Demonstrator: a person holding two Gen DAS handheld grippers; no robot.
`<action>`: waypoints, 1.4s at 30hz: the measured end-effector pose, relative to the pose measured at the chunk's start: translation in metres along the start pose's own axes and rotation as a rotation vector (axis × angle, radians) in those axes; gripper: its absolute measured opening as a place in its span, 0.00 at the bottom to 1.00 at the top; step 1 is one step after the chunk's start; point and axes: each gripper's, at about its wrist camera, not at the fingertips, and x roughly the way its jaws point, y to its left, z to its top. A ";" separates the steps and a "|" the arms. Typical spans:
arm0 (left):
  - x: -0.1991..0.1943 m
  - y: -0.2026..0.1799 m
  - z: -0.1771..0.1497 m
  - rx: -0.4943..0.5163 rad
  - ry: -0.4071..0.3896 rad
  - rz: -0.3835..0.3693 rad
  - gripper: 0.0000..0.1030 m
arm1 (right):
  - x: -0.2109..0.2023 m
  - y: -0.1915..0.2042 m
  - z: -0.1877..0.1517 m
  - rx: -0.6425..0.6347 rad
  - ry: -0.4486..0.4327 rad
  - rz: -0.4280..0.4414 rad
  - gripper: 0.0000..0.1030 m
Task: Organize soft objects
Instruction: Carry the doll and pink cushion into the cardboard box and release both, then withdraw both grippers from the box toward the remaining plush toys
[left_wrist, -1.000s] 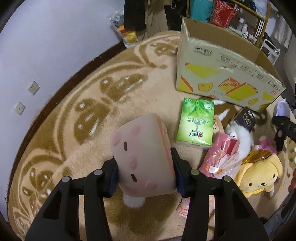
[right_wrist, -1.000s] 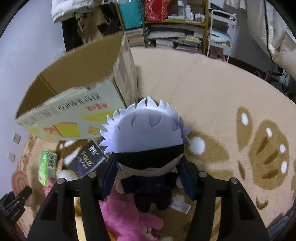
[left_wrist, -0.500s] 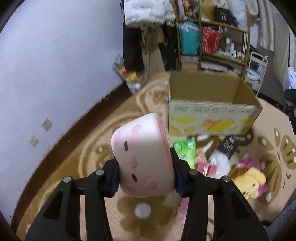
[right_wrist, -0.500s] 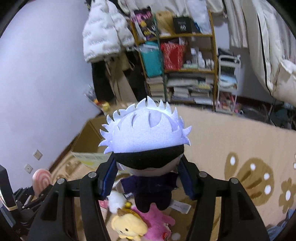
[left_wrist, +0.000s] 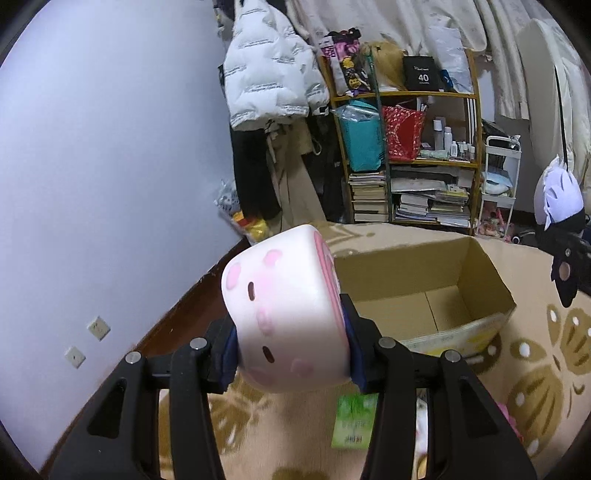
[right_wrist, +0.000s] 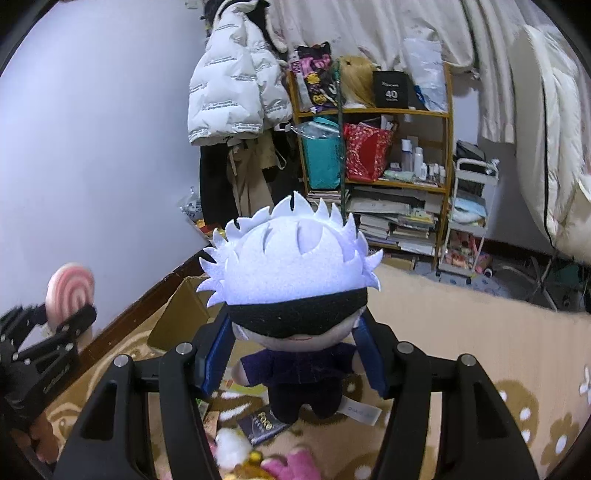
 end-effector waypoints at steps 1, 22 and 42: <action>0.006 -0.003 0.003 0.002 0.002 -0.002 0.45 | 0.003 0.002 0.001 -0.011 -0.001 -0.001 0.63; 0.114 -0.068 0.004 0.087 0.132 -0.111 0.53 | 0.106 -0.007 -0.016 -0.012 0.136 0.080 0.66; 0.085 -0.043 0.006 0.031 0.126 -0.075 0.95 | 0.073 -0.014 -0.012 0.032 0.088 -0.002 1.00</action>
